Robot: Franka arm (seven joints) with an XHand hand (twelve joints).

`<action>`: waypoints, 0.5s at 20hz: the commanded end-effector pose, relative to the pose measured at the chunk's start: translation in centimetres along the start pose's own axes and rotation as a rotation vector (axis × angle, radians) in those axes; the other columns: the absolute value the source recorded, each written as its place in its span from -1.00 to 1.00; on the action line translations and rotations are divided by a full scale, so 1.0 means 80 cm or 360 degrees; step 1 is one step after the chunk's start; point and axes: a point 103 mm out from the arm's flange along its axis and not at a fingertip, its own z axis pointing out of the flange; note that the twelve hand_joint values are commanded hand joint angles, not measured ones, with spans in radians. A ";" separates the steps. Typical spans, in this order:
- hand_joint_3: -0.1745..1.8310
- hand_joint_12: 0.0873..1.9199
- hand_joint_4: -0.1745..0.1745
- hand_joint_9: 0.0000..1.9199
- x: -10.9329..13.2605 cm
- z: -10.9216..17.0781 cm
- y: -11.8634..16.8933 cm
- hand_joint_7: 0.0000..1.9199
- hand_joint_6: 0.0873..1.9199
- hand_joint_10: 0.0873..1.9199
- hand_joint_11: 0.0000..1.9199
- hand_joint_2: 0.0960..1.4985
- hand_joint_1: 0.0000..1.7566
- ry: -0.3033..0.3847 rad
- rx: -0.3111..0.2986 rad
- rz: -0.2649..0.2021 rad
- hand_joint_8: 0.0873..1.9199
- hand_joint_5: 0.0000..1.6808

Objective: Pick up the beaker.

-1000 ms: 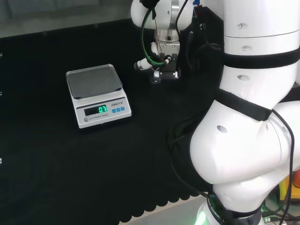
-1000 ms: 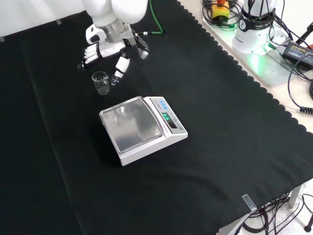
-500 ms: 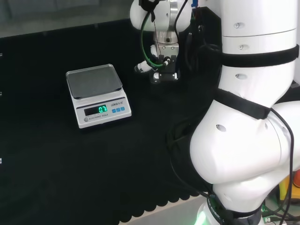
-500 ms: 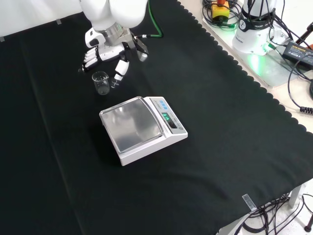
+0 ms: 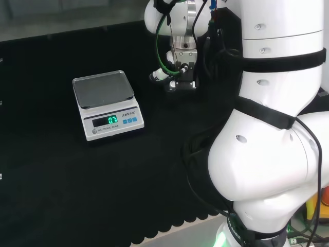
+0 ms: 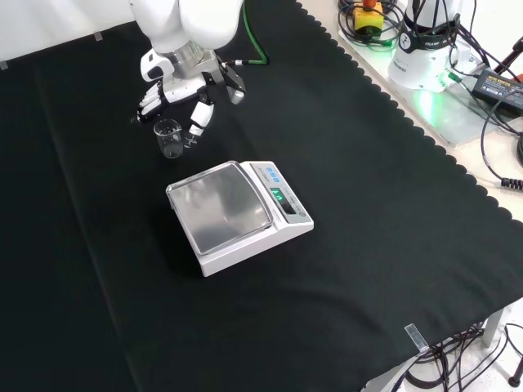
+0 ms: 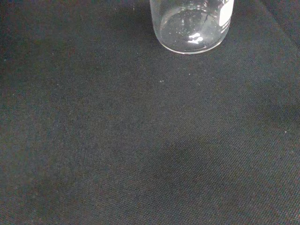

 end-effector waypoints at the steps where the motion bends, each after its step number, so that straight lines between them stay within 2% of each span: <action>1: -0.86 0.38 -0.54 -0.67 0.000 0.003 0.002 -0.82 -1.00 -0.16 -0.61 0.15 -0.33 -0.0013 0.0007 0.0011 -0.20 -0.69; 10: -0.86 0.24 -0.57 -0.44 0.003 0.010 0.009 -0.62 -1.00 -0.28 -0.34 0.19 -0.21 -0.0040 -0.0017 0.0042 -0.20 -0.51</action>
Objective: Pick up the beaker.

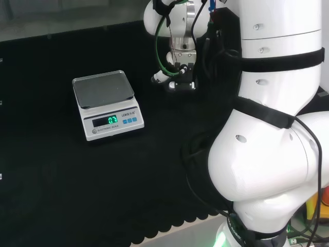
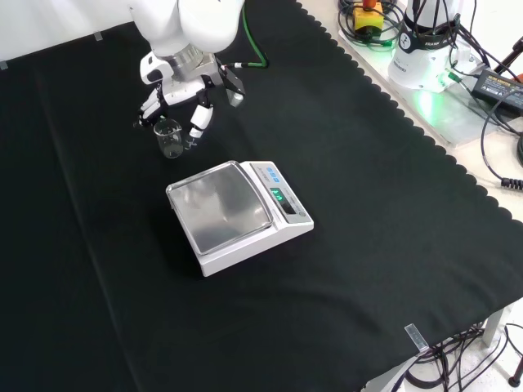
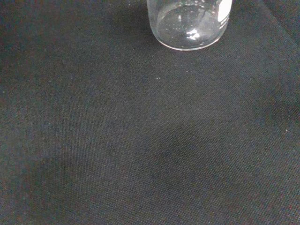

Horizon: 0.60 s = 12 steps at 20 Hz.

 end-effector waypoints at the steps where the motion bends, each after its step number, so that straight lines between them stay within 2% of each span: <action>1: -0.86 0.21 -0.57 -0.41 0.002 0.005 0.006 -0.60 -1.00 -0.29 -0.30 0.19 -0.20 -0.0021 -0.0020 0.0026 -0.20 -0.49; 7: -0.87 0.04 -0.62 -0.23 0.024 0.015 0.019 -0.47 -0.88 -0.42 -0.07 0.22 -0.09 -0.0057 -0.0043 0.0028 -0.20 -0.41; 12: -0.90 -0.16 -0.73 0.02 0.024 0.012 0.023 -0.33 -0.40 -0.60 0.20 0.30 0.06 -0.0063 -0.0083 0.0015 -0.22 -0.37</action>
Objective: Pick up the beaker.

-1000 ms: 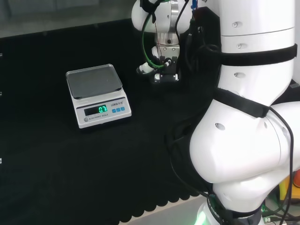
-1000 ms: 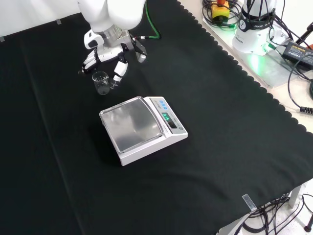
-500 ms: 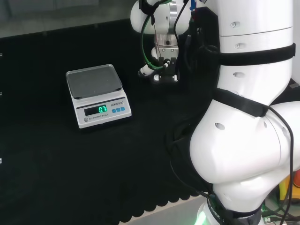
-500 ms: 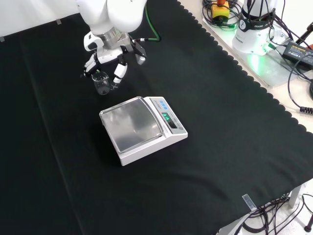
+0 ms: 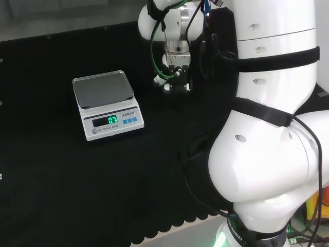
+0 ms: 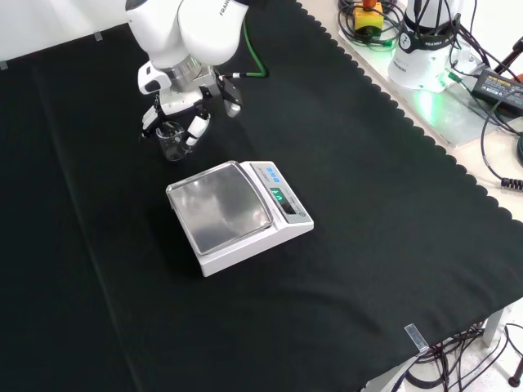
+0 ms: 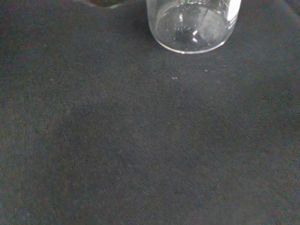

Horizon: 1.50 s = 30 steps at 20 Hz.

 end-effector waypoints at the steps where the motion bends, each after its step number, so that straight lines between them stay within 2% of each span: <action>1: -0.91 -0.20 -0.75 0.06 0.006 -0.002 0.006 -0.31 -0.35 -0.64 0.24 0.32 0.09 -0.0019 -0.0049 -0.0013 -0.22 -0.33; 8: -1.00 -0.36 -0.87 0.29 0.005 -0.016 0.010 -0.15 -0.32 -0.84 0.45 0.50 0.26 -0.0070 -0.0074 -0.0005 -0.27 -0.11; 12: -1.00 -0.41 -0.89 0.34 0.002 -0.030 0.010 -0.08 -0.31 -0.89 0.44 0.54 0.34 -0.0088 -0.0091 0.0000 -0.27 -0.05; 15: -1.00 -0.41 -0.90 0.35 -0.001 -0.051 0.004 -0.06 -0.31 -0.89 0.43 0.55 0.36 -0.0063 -0.0111 0.0001 -0.27 -0.04; 21: -1.00 -0.42 -0.92 0.36 -0.008 -0.124 -0.031 -0.05 -0.30 -0.89 0.42 0.55 0.38 0.0085 -0.0256 -0.0023 -0.28 -0.04; 25: -1.00 -0.42 -0.92 0.37 -0.008 -0.168 -0.065 -0.05 -0.30 -0.89 0.42 0.55 0.39 0.0113 -0.0331 -0.0060 -0.28 -0.04; 30: -1.00 -0.42 -0.93 0.38 -0.005 -0.198 -0.099 -0.04 -0.29 -0.90 0.42 0.54 0.39 0.0133 -0.0365 -0.0085 -0.28 -0.04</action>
